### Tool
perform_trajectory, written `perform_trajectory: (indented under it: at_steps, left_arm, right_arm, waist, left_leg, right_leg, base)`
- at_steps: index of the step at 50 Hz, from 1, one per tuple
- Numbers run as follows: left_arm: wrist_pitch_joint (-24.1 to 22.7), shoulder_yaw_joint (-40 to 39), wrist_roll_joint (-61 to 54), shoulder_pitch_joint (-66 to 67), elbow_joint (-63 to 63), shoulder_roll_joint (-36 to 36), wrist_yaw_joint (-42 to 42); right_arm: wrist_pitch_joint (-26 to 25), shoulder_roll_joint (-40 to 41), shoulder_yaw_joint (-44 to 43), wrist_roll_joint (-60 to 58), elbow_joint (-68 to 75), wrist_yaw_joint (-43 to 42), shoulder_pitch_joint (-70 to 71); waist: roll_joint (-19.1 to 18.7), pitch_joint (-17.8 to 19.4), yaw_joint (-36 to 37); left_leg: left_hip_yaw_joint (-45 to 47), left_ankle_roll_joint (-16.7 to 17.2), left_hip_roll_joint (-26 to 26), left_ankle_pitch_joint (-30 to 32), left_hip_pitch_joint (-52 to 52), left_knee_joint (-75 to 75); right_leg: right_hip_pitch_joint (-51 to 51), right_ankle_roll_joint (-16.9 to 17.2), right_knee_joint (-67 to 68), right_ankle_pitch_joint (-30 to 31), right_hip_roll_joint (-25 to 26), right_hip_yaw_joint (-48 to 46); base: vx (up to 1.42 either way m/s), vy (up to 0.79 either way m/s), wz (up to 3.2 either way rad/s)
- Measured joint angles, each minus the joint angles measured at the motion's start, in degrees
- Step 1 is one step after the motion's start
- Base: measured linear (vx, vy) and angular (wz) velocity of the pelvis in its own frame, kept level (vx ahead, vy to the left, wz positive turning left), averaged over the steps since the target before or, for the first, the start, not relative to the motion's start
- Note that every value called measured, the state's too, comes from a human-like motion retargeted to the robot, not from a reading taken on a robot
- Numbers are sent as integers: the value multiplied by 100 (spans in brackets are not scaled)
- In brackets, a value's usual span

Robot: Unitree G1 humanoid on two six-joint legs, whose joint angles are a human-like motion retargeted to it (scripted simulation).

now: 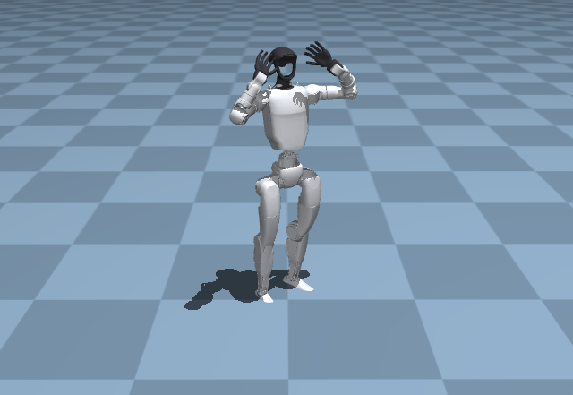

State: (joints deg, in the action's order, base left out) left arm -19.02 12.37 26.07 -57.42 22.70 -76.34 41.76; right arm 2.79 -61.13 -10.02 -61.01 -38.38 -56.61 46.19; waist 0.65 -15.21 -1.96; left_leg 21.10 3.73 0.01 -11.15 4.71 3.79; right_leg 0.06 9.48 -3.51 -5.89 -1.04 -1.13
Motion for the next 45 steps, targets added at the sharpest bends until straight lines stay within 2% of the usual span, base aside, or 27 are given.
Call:
perform_trajectory:
  at_steps: [3,6,7,8,10,11,12,17,23,33,45]
  left_arm:
    - [-44,2601,-492,-3119,-1285,-559,171]
    - [-18,5574,-927,-6238,-2707,-52,-74]
    - [0,6296,-1051,-6977,-3130,182,-197]
    - [23,6662,-1116,-7349,-3425,364,-342]
    - [43,6784,-1165,-7612,-3879,678,-685]
    - [16,6784,-1261,-7750,-4169,750,-816]
    - [1,6784,-1328,-7850,-4377,802,-920]
    - [29,6784,-1425,-7988,-4584,886,-1185]
    - [-15,6784,-1538,-8006,-4614,780,-1483]
    - [38,6784,-1719,-7944,-4548,643,-1875]
    - [41,6784,-2061,-7972,-4429,653,-2089]
  right_arm:
    - [-253,-1394,2013,545,1516,-189,2741]
    - [-505,-1986,4056,1015,2805,104,5103]
    - [-570,-2057,4574,1144,3169,249,5704]
    - [-616,-2091,4914,1233,3430,410,6089]
    - [-679,-2159,5643,1338,3841,709,6851]
    - [-715,-1832,6924,1506,4387,800,8183]
    - [-743,-1585,7851,1631,4798,889,9147]
    - [-717,-1102,8965,1874,5515,1369,10278]
    - [-499,-785,9024,1917,5827,1906,10466]
    - [-322,-712,9024,1871,5787,2585,10423]
    - [-280,-770,9024,1928,5664,2971,10461]
  waist:
    - [-29,-245,61]
    - [219,-438,63]
    - [310,-486,21]
    - [374,-535,-20]
    - [446,-615,-14]
    - [339,-607,26]
    - [263,-610,49]
    - [165,-699,29]
    - [36,-761,-112]
    - [-57,-834,-267]
    - [-30,-774,-322]
  left_leg:
    - [-19,-2,62,-3,-328,-38]
    - [-22,-21,102,-21,-452,-42]
    - [-26,-25,110,-24,-475,-42]
    - [-26,-25,115,-23,-485,-37]
    - [-23,-21,123,-16,-501,-25]
    - [-30,-25,125,-26,-522,-33]
    - [-30,-25,127,-24,-535,-31]
    - [-3,16,147,24,-574,7]
    - [-4,35,161,20,-611,7]
    - [-1,53,164,17,-602,7]
    - [-25,48,139,19,-564,4]
  right_leg:
    - [-324,31,22,66,65,-22]
    - [-443,54,7,123,110,-23]
    - [-464,58,3,137,118,-24]
    - [-472,64,-4,152,124,-26]
    - [-487,79,-16,185,131,-28]
    - [-506,89,-6,184,133,-33]
    - [-520,95,-6,194,136,-33]
    - [-569,104,-38,263,155,-9]
    - [-613,90,-38,259,171,21]
    - [-612,70,-38,235,178,62]
    - [-571,63,-32,204,152,36]
  base:
    - [0,0,0]
    - [0,0,0]
    - [0,0,0]
    - [0,0,0]
    - [0,0,0]
    - [0,0,0]
    - [0,0,0]
    - [0,0,0]
    - [0,0,0]
    - [0,0,0]
    - [0,0,0]
